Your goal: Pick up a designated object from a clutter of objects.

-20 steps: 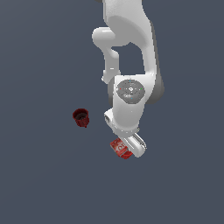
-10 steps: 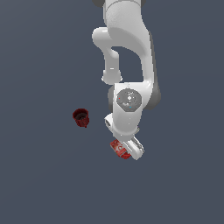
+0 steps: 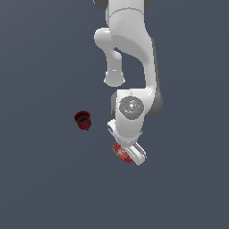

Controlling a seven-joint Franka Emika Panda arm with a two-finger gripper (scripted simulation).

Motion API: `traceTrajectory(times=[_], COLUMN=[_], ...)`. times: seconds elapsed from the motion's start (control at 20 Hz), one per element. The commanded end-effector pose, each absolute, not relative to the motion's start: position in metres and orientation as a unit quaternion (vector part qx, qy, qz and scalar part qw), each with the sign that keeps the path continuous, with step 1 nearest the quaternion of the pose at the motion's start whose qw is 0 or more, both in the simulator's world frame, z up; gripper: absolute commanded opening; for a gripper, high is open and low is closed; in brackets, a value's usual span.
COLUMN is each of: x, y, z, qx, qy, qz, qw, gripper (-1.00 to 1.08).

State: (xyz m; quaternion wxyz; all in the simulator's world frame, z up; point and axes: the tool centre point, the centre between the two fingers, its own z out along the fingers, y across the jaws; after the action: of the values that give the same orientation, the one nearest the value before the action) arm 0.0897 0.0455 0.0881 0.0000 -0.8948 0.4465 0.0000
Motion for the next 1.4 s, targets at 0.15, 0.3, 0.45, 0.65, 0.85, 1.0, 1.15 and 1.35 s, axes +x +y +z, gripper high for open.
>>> traceTrajectory(times=[0.15, 0.3, 0.45, 0.65, 0.85, 1.0, 1.15, 1.35], x=[0.09, 0.09, 0.09, 0.09, 0.089, 0.089, 0.089, 0.089], y=[0.045, 0.045, 0.046, 0.045, 0.043, 0.041, 0.039, 0.036], z=[0.088, 0.088, 0.089, 0.1, 0.121, 0.144, 0.171, 0.215], qx=[-0.895, -0.895, -0.895, -0.895, -0.895, -0.895, -0.895, -0.895], qy=[0.447, 0.447, 0.446, 0.446, 0.446, 0.447, 0.447, 0.447], qz=[0.0, 0.0, 0.0, 0.0, 0.0, 0.0, 0.0, 0.0], qw=[0.0, 0.0, 0.0, 0.0, 0.0, 0.0, 0.0, 0.0], gripper=[-1.0, -1.0, -1.0, -1.0, -1.0, -1.0, -1.0, -1.0])
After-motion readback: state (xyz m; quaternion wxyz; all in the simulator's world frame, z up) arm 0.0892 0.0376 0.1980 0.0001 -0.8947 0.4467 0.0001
